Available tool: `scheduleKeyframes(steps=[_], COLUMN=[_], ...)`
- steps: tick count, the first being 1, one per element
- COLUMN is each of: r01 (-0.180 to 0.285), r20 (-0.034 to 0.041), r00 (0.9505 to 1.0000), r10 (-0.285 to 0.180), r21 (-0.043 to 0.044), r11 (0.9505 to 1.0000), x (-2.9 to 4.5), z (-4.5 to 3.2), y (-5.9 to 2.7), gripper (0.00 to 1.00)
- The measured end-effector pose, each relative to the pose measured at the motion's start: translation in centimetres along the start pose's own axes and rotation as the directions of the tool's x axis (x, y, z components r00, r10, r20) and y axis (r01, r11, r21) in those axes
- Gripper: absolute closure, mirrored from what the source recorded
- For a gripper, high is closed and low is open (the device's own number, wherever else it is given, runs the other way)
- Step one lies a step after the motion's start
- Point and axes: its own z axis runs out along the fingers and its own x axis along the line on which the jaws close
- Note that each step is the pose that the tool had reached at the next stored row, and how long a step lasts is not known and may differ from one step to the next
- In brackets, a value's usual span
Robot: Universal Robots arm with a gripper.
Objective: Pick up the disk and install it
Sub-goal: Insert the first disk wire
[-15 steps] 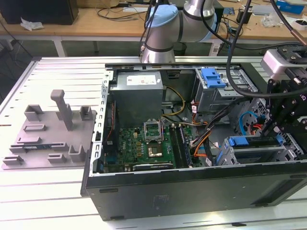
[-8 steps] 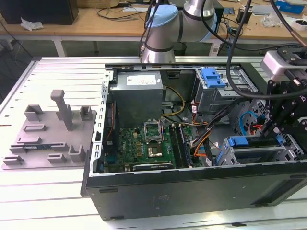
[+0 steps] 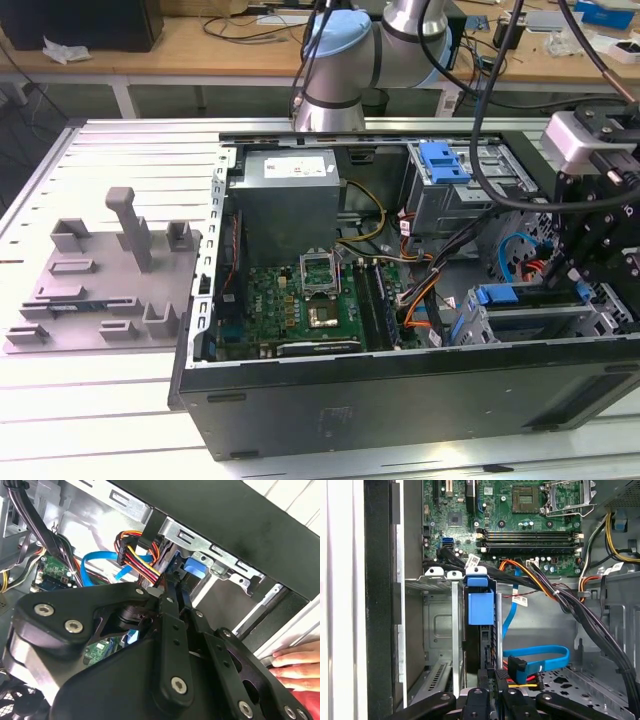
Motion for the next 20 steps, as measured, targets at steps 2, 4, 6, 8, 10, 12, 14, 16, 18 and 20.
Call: scheduleKeyframes(steps=[2, 4, 6, 8, 10, 12, 14, 16, 18, 20], r01=[0.0, 0.0, 0.0, 0.0, 0.0, 0.0, 0.0, 0.0, 0.0, 0.0], r20=[0.0001, -0.0003, -0.0006, -0.0003, 0.0022, 0.0009, 0.0002, -0.0007, -0.0018, -0.003], r00=[1.0, 1.0, 1.0, 1.0, 1.0, 1.0, 1.0, 1.0, 1.0, 1.0], r10=[0.0, 0.0, 0.0, 0.0, 0.0, 0.0, 0.0, 0.0, 0.0, 0.0], r21=[0.0, 0.0, 0.0, 0.0, -0.0002, -0.0001, 0.0, 0.0001, 0.0002, 0.0007], r11=[1.0, 1.0, 1.0, 1.0, 1.0, 1.0, 1.0, 1.0, 1.0, 1.0], x=[0.0, 0.0, 0.01, 0.01, 0.0, 0.0, -0.01, -0.02, -0.03, -0.03], z=[0.11, 0.24, 0.32, 0.41, 0.44, 0.12, -0.47, -1.05, -1.61, -2.3], y=[0.0, 0.0, 0.0, -0.01, 0.05, 0.08, 0.08, 0.1, 0.1, 0.13], gripper=[0.84, 0.84, 0.84, 0.84, 0.84, 0.76, 0.7, 0.64, 0.64, 0.64])
